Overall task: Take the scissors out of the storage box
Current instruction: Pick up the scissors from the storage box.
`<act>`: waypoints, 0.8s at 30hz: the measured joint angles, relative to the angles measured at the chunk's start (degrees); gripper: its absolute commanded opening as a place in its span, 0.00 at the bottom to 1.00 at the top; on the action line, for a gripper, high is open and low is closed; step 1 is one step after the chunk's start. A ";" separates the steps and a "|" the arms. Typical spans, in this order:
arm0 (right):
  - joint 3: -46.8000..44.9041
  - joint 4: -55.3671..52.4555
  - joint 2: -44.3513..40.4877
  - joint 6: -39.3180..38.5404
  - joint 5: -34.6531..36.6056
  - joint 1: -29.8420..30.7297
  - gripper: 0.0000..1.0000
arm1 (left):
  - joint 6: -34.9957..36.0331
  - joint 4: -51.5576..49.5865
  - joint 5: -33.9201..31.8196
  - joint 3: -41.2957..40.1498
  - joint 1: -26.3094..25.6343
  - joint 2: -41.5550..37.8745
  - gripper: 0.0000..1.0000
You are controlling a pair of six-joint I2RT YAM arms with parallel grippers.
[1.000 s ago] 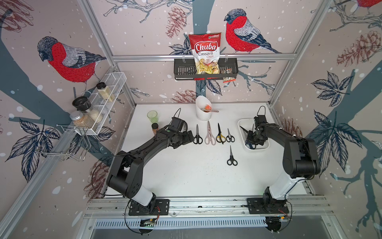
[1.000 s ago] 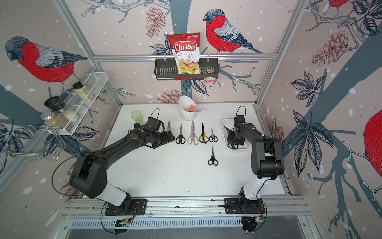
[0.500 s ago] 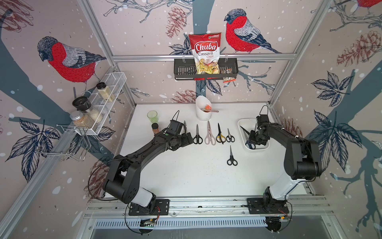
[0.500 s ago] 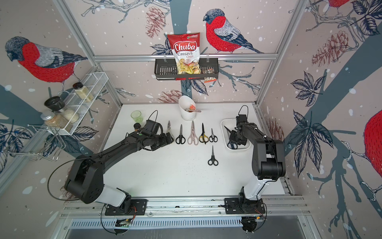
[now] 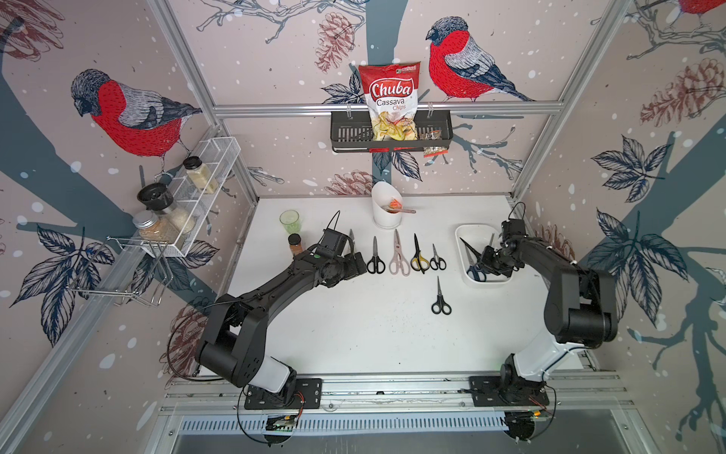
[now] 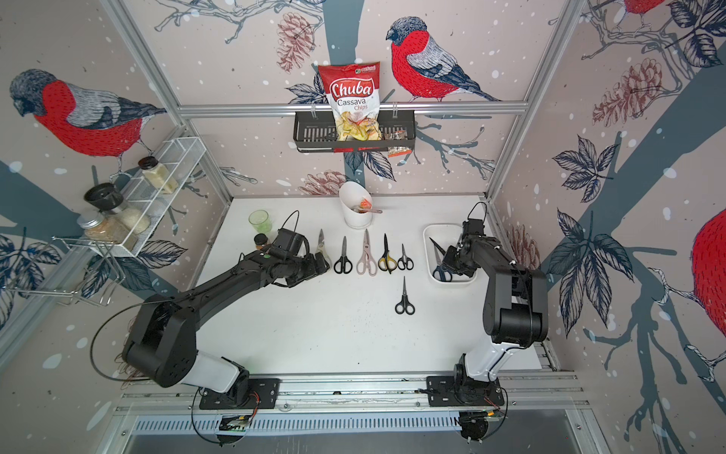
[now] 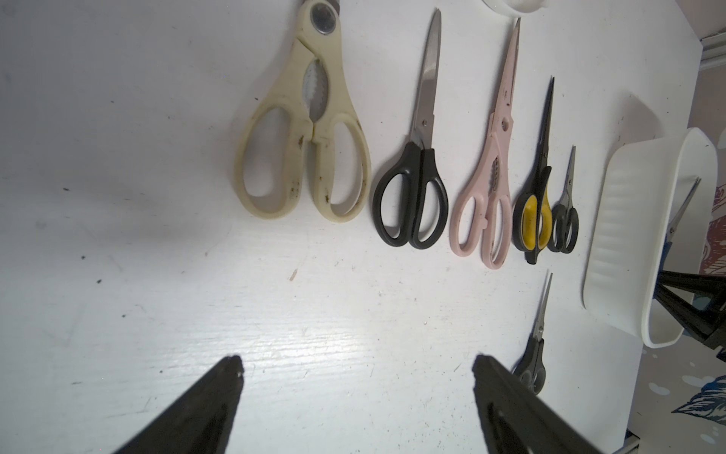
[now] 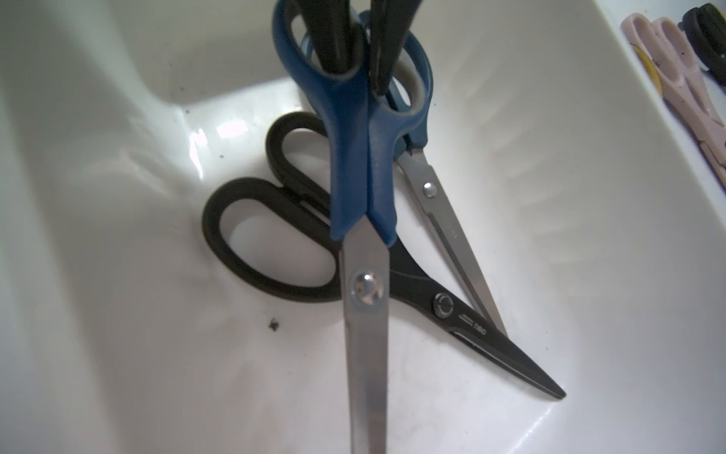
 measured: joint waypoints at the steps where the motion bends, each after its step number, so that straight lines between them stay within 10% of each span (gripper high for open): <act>1: -0.22 0.31 0.00 0.00 -0.61 -0.28 0.11 | -0.02 0.00 0.00 0.00 0.00 0.09 0.95; 8: -1.20 1.79 0.13 0.20 -3.48 -1.92 0.44 | -0.87 0.50 0.02 0.11 0.00 0.37 0.95; 24: 0.68 -0.15 0.33 0.00 -0.87 -2.25 0.41 | -0.83 0.87 0.07 0.74 0.00 2.40 0.95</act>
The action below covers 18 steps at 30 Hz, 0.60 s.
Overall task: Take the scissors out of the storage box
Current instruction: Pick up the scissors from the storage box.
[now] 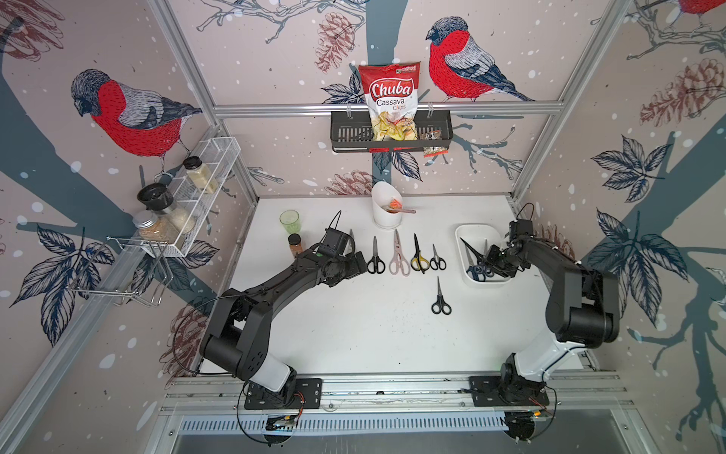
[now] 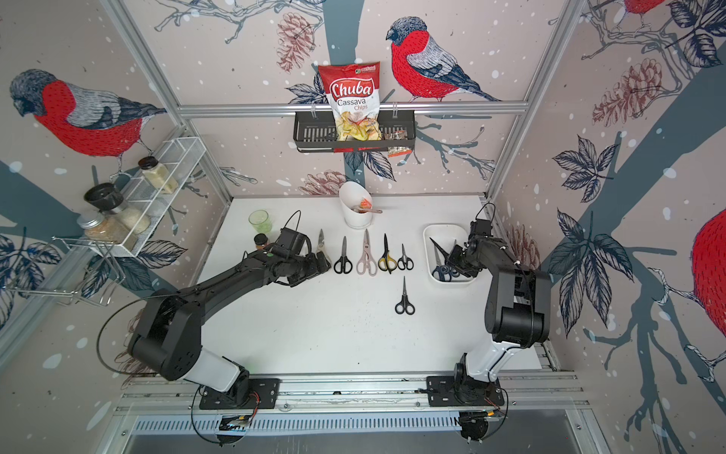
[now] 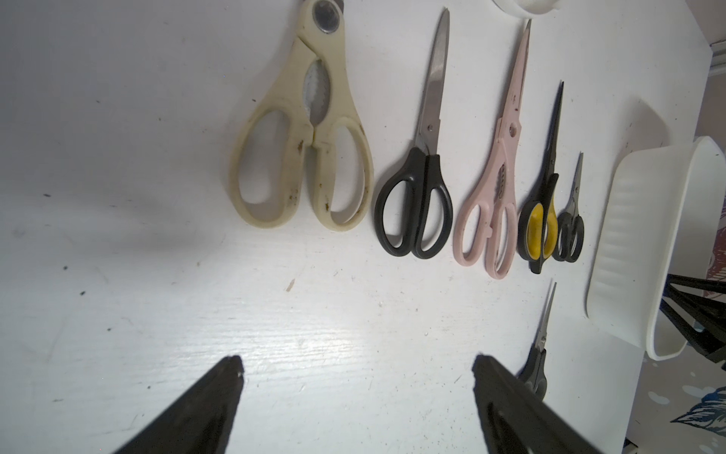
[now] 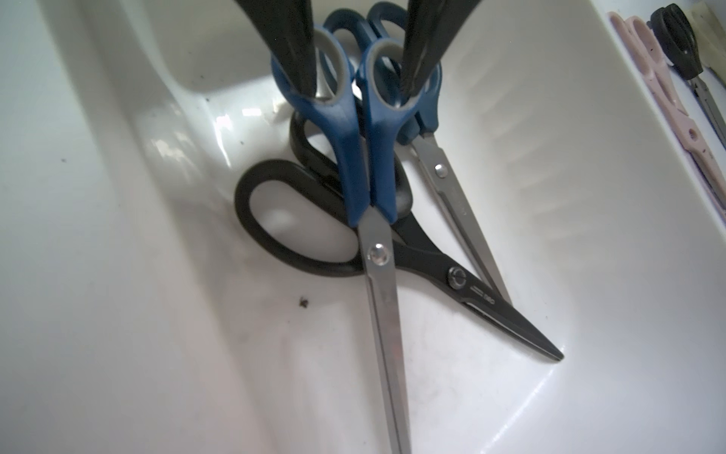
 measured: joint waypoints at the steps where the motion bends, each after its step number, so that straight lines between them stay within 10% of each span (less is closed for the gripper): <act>1: 0.00 -0.15 0.00 0.00 0.24 0.42 0.41 | 0.02 -0.09 0.02 0.17 0.00 0.26 0.95; 18: 1.33 -2.16 3.61 -1.49 10.21 6.47 0.39 | 1.49 -0.04 0.98 3.17 0.00 2.80 0.95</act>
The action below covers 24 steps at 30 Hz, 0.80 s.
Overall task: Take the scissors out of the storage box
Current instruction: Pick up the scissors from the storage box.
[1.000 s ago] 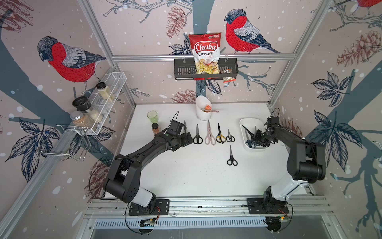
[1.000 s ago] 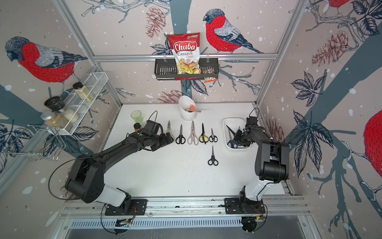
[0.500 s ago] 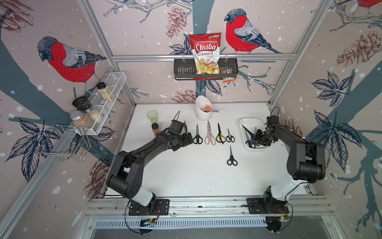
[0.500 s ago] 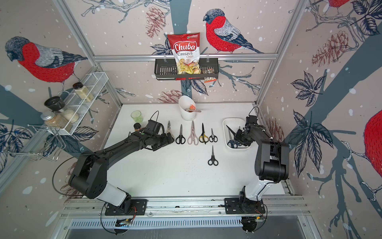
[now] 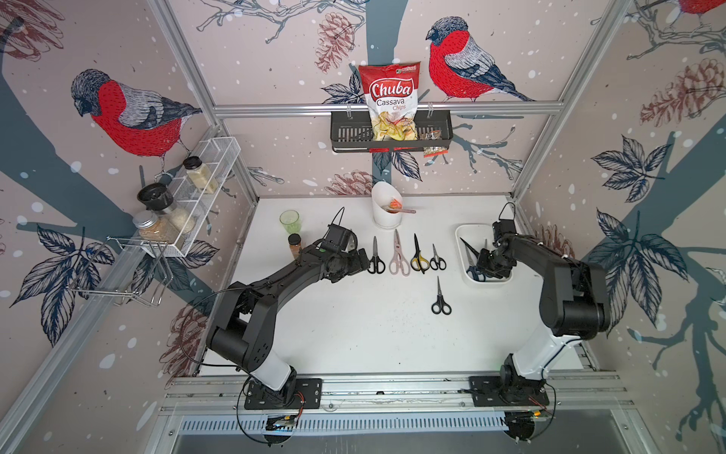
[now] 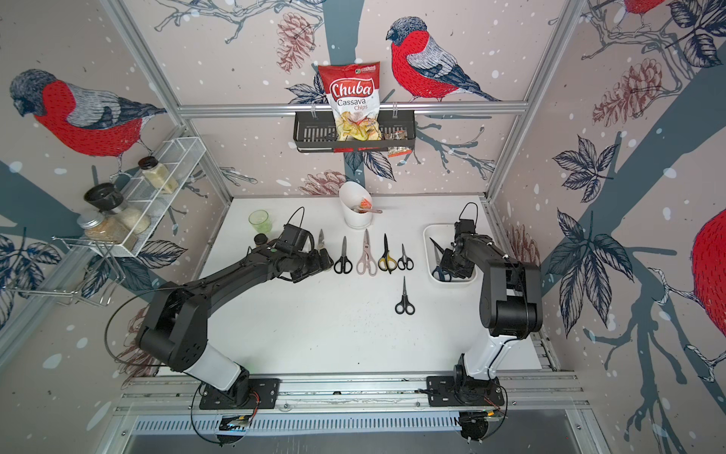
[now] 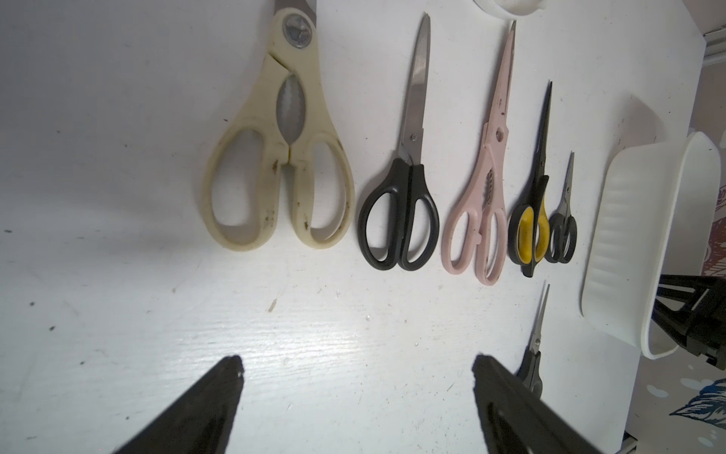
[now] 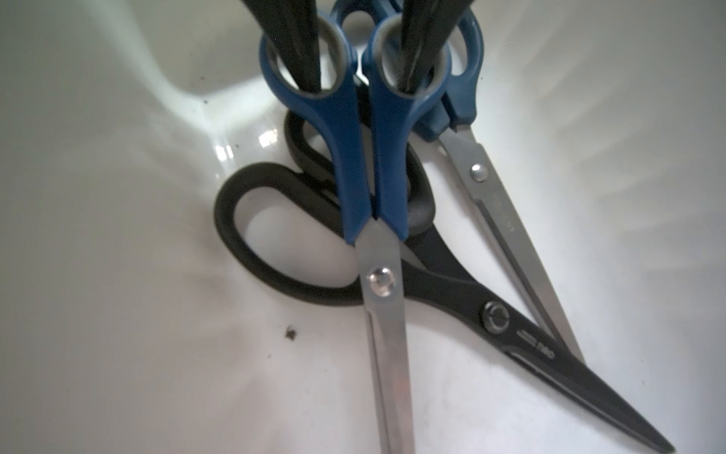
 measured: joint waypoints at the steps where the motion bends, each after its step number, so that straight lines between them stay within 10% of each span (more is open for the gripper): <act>1: 0.07 -0.04 0.31 -0.02 0.39 0.42 0.39 | 0.00 0.00 0.00 0.00 0.00 0.00 0.95; 10: 1.16 -0.33 2.10 0.00 4.09 2.27 0.37 | 0.59 -0.59 -0.20 0.04 0.11 -0.28 0.95; 24: 1.33 0.48 2.19 0.26 4.76 1.73 0.06 | 1.29 -1.31 -0.85 -0.07 0.98 -0.90 0.95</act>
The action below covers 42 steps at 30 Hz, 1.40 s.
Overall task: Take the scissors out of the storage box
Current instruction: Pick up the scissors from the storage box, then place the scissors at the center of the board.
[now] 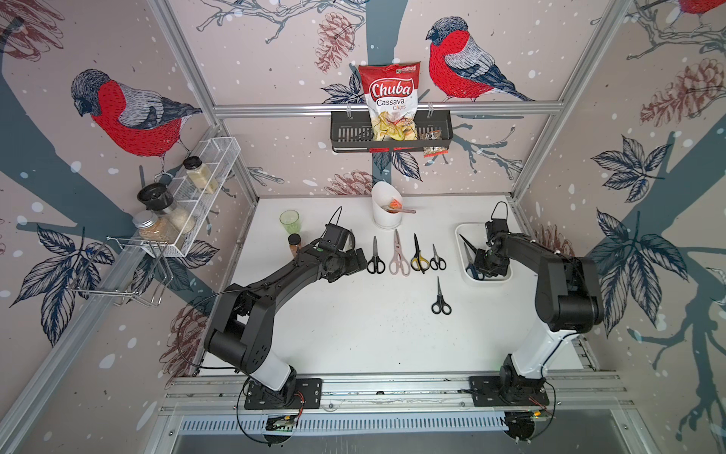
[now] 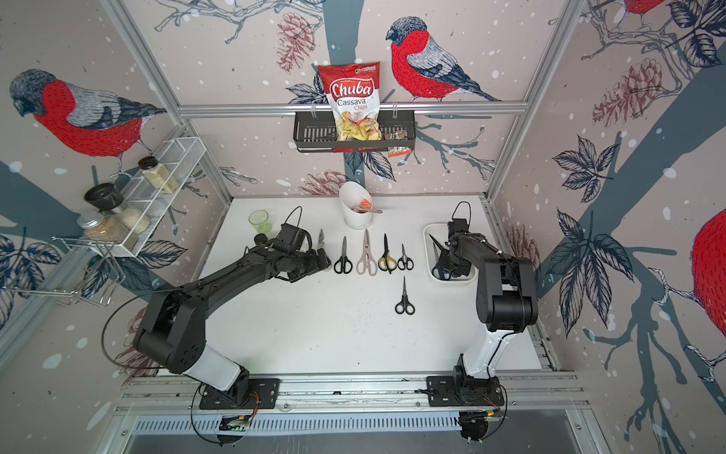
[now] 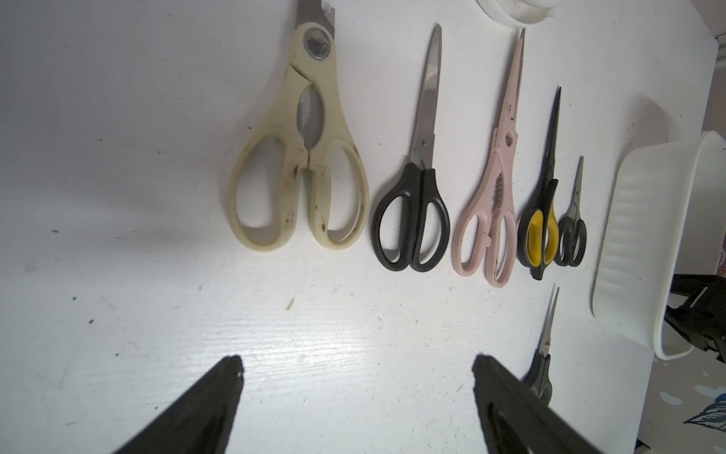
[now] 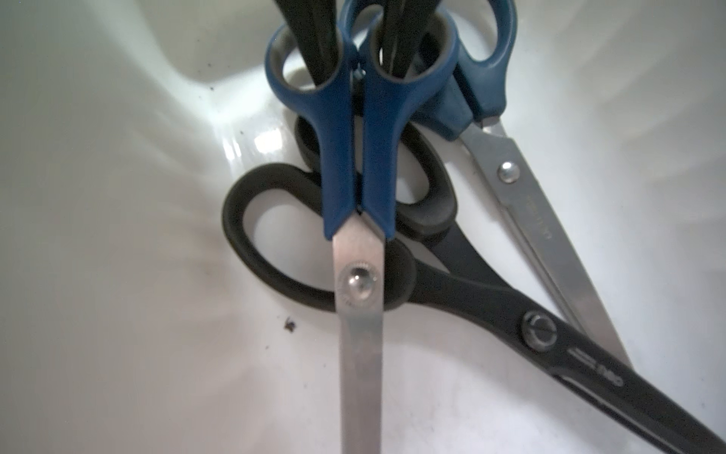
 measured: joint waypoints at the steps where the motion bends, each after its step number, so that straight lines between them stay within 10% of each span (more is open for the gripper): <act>1: 0.11 -0.15 0.00 0.00 -0.13 -0.15 0.06 | 0.00 0.02 0.00 -0.02 0.02 -0.02 0.95; 31: 8.35 -7.98 -4.46 0.20 -5.66 -1.25 0.00 | 0.00 0.11 1.33 -0.42 1.88 -0.17 0.95; 42: 4.24 -11.80 -14.75 7.37 -4.52 16.24 0.00 | 1.44 1.55 3.80 -0.74 6.19 -0.17 0.95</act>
